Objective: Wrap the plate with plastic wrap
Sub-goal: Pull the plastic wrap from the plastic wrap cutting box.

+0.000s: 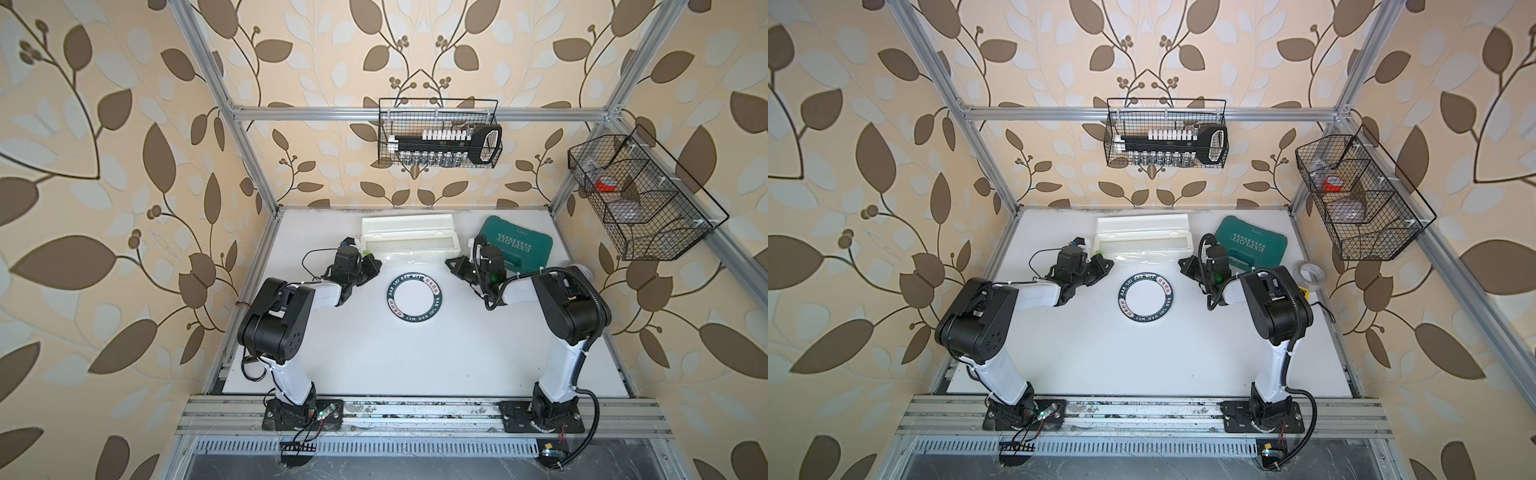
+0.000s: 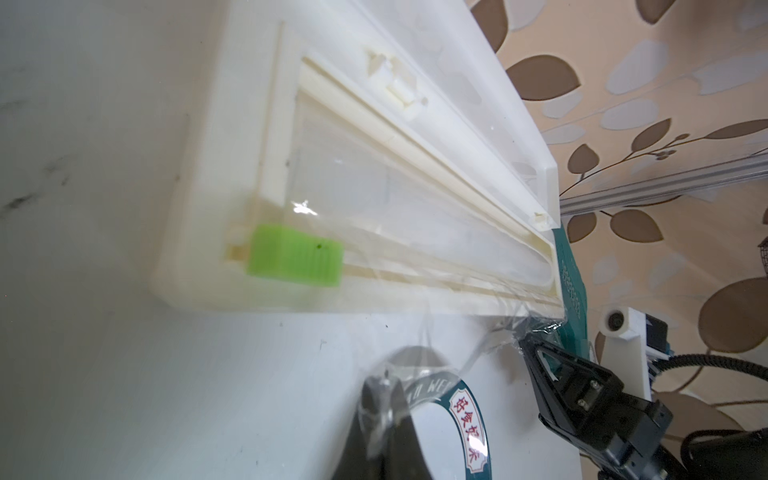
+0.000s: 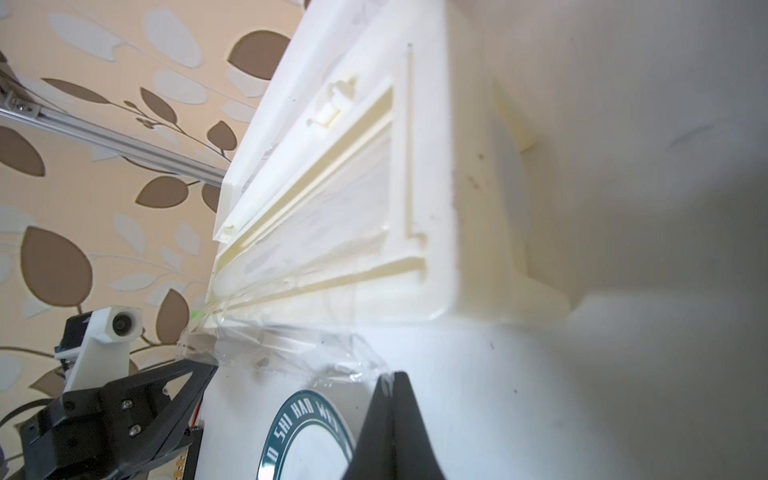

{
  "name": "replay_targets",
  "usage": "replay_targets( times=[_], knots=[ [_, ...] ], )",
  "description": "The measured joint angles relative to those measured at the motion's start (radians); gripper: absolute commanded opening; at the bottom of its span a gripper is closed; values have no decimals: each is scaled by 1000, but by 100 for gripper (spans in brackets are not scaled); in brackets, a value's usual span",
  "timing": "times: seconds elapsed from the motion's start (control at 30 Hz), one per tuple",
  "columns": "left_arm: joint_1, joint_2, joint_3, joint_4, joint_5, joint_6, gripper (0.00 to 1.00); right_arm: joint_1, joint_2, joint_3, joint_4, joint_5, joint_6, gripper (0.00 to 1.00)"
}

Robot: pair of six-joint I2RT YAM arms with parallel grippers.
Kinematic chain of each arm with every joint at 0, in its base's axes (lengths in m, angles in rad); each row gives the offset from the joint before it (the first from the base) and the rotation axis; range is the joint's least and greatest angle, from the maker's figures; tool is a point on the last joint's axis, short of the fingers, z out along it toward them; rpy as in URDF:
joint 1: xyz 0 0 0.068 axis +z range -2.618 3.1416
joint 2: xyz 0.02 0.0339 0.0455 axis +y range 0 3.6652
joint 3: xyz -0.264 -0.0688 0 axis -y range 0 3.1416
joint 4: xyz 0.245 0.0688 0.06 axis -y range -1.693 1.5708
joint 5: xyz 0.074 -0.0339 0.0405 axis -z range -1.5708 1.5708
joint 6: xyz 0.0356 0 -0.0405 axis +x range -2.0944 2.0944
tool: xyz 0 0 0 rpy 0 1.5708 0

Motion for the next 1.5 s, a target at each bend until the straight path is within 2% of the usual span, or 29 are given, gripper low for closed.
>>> replay_targets(
  times=[0.23,0.53,0.9,1.17,1.5],
  knots=[
    [11,-76,148,-228,9,-13,0,-8,-122,52,-83,-27,10,0],
    [44,-85,400,-528,60,0,0,-9,-130,245,-260,-56,20,0],
    [61,-87,607,-742,117,35,0,-11,-209,331,-382,-80,19,0],
    [61,-151,658,-815,141,51,0,-13,-324,337,-463,-84,11,0],
    [60,-373,610,-863,177,50,0,-19,-533,288,-523,-84,-10,0]
  ],
)
